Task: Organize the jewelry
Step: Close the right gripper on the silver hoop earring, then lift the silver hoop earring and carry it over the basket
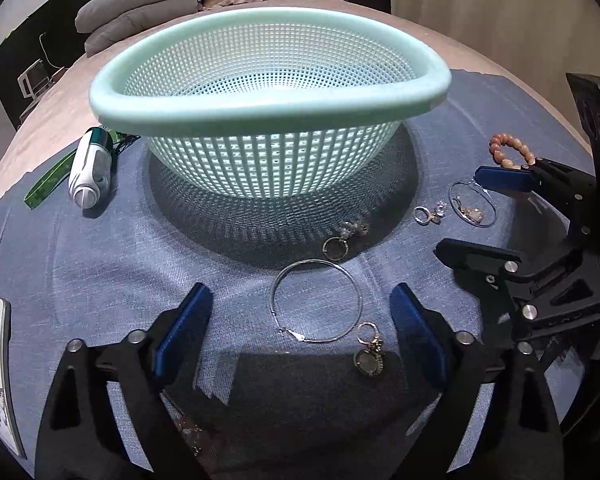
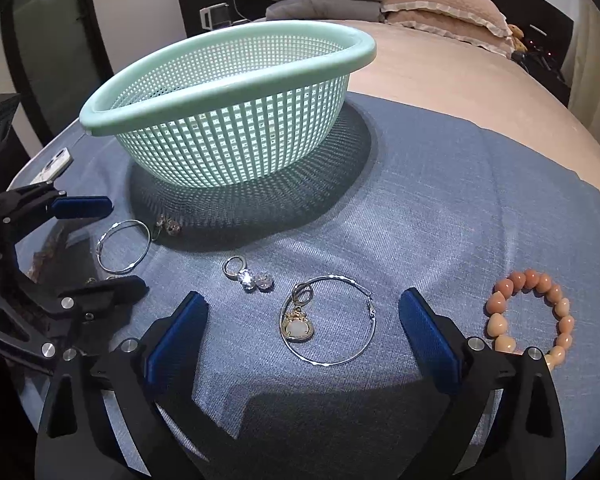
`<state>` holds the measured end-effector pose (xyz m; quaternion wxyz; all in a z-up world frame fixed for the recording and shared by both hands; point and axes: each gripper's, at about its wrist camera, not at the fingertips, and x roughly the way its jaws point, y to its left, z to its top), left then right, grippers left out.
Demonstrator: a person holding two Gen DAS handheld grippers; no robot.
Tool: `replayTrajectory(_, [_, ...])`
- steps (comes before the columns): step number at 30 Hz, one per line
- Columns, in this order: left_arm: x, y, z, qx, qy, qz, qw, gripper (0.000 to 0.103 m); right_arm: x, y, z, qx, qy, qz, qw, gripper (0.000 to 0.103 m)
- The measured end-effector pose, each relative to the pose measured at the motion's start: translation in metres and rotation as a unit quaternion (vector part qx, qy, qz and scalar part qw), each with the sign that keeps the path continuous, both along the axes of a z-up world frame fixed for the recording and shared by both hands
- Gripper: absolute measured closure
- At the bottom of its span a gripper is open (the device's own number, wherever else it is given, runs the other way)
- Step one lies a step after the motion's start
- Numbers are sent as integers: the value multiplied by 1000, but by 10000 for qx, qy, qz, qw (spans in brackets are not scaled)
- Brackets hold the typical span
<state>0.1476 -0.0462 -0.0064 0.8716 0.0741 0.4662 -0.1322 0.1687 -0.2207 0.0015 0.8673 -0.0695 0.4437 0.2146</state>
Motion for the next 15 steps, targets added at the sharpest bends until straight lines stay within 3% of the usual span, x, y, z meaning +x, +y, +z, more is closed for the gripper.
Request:
replayTrajectory(1, [-5, -3, 2, -42, -63, -50, 10000, 40, -2, -4, 1, 31, -37, -87, 9999, 29])
replayTrajectory(2, [-9, -5, 3, -48, -102, -74, 9999, 58, -4, -8, 2, 65, -76, -198, 9998, 37])
replayTrajectory(4, [-14, -8, 4, 21, -187, -32, 9998, 58, -6, -17, 4, 118, -105, -342, 9993, 62])
replayTrajectory(9, [-17, -9, 4, -86, -230, 72, 9997, 59, -12, -17, 7, 56, -208, -338, 9992, 62])
replayTrajectory(15, [-15, -5, 11, -245, -136, 99, 9996, 59, -20, -24, 13, 283, -2, -313, 9991, 62])
